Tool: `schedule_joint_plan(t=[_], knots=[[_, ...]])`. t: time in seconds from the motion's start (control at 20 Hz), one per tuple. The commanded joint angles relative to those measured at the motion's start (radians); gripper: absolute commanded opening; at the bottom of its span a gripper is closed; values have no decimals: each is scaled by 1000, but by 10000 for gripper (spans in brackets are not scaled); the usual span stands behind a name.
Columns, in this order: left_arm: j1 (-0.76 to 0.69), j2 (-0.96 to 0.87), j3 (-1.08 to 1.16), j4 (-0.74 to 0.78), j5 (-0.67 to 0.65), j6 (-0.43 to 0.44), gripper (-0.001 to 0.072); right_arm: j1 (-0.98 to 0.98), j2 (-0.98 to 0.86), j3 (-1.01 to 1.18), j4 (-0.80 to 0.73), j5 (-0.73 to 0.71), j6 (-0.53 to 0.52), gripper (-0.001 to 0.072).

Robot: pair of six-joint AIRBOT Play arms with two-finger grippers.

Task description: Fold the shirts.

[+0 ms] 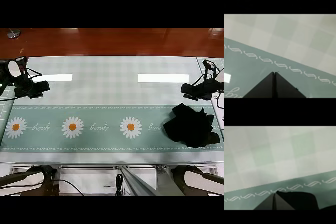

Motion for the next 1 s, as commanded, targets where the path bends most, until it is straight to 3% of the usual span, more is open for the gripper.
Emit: schedule_joint_plan(t=[0.0, 0.95], knots=[[1, -4, 0, 0, 0, 0, 21, 0, -1, 1, 0, 0, 0, 25], [0, -12, 0, 1, 34, 4, 21, 0, -1, 1, 8, -43, 0, 25]])
